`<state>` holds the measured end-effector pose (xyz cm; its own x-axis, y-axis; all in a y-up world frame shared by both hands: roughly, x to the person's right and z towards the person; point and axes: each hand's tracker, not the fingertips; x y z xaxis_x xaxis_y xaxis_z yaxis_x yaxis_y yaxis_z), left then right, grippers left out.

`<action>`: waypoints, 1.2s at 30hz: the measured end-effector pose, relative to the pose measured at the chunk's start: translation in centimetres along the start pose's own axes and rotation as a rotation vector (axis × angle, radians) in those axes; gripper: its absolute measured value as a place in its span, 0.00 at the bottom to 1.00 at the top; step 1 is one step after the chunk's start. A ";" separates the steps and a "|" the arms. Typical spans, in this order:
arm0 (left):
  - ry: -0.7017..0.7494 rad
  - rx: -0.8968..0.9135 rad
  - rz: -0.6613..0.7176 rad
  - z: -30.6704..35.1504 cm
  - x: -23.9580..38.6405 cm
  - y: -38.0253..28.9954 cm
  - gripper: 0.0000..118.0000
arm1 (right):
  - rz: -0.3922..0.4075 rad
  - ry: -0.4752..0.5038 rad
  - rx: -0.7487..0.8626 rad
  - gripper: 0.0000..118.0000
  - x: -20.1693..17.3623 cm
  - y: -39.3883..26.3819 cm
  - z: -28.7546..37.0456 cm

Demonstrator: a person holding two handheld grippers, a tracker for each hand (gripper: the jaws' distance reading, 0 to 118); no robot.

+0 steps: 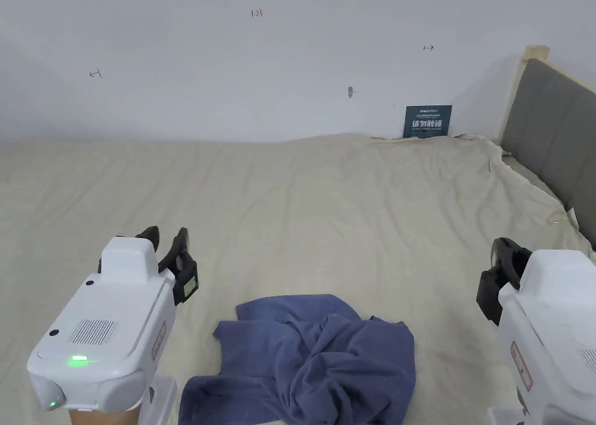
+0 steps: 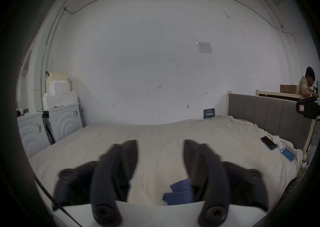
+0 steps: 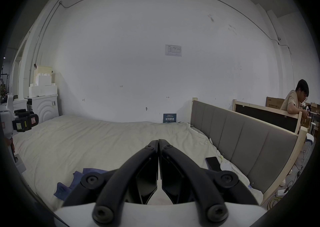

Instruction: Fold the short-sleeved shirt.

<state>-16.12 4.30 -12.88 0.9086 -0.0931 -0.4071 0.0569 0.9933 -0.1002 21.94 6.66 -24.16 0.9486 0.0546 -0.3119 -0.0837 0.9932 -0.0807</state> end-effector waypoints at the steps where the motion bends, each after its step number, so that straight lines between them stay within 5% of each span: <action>1: 0.010 0.004 -0.008 0.1 0.0 -0.1 0.11 | 0.001 0.002 -0.001 0.00 -0.1 0.0 0.0; 5: 0.024 0.000 0.011 0.1 -0.4 -0.4 0.00 | 0.003 0.005 -0.001 0.00 -0.3 0.0 0.0; 14: 0.011 -0.073 0.028 -0.8 -0.7 -0.5 0.00 | 0.006 0.007 -0.002 0.00 -0.4 0.0 0.0; 30: -0.058 -0.812 0.153 -5.2 -0.9 -12.4 0.00 | 0.008 0.019 -0.054 0.00 -0.7 -1.6 -1.2; 34: -0.040 -0.926 0.171 -5.5 -1.1 -15.9 0.13 | 0.014 0.023 -0.073 0.00 -0.8 -2.0 -1.5; 36: -0.050 -0.960 0.181 -5.6 -1.2 -17.1 0.32 | 0.018 0.030 -0.080 0.00 -0.8 -2.3 -1.6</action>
<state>-20.51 -12.96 -15.71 0.8882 0.0802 -0.4524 -0.4259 0.5128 -0.7454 20.89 4.18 -25.28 0.9373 0.0677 -0.3420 -0.1256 0.9806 -0.1502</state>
